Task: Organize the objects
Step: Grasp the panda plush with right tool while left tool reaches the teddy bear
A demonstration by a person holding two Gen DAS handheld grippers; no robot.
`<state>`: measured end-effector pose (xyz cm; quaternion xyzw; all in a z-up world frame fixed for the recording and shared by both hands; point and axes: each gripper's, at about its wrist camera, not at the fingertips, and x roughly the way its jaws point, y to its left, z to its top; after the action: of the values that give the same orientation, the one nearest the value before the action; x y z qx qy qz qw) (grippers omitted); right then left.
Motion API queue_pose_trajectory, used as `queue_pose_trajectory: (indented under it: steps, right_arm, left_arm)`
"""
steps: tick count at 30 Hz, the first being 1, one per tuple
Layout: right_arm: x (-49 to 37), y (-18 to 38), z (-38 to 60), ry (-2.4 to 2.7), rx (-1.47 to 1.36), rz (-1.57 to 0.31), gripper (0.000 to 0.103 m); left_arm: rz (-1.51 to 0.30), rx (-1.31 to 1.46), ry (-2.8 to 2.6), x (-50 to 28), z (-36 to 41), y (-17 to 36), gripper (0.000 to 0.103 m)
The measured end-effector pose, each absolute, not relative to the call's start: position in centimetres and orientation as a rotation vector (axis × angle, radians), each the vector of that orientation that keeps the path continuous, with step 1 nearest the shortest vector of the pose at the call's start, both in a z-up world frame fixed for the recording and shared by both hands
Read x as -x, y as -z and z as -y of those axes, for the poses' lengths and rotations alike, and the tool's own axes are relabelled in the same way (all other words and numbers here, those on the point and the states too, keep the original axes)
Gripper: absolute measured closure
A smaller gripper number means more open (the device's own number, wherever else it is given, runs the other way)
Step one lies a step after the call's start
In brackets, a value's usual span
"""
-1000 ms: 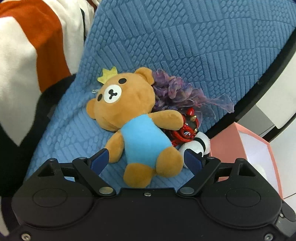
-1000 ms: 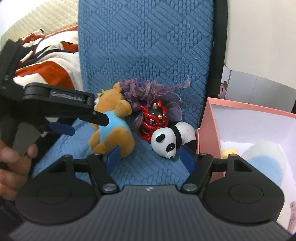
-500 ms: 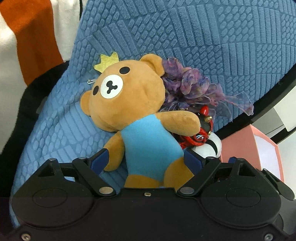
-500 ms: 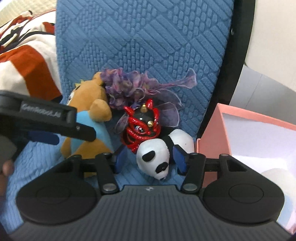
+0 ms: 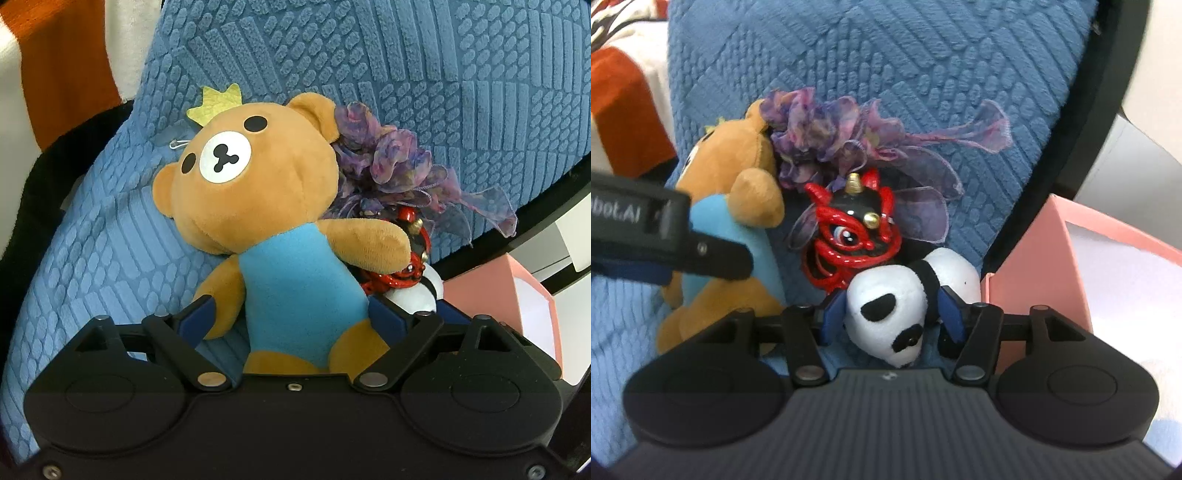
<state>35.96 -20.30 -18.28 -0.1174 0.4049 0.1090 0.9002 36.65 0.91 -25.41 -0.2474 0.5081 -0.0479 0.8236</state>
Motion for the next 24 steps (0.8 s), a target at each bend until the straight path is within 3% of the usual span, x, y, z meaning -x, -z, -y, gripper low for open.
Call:
queue_pose_trajectory:
  steps: [4,24]
  right_arm:
    - [-35.6,17.8,20.3,-0.221,0.234,-0.833,0.056]
    - [-31.2,17.0,19.4,-0.329,0.256,-0.842,0.057]
  left_arm:
    - [-1.086,0.548,0.099,-36.4,-1.2,25.4,0.014]
    - [-1.166,0.745,0.133,-35.0,-2.8,26.9,0.014]
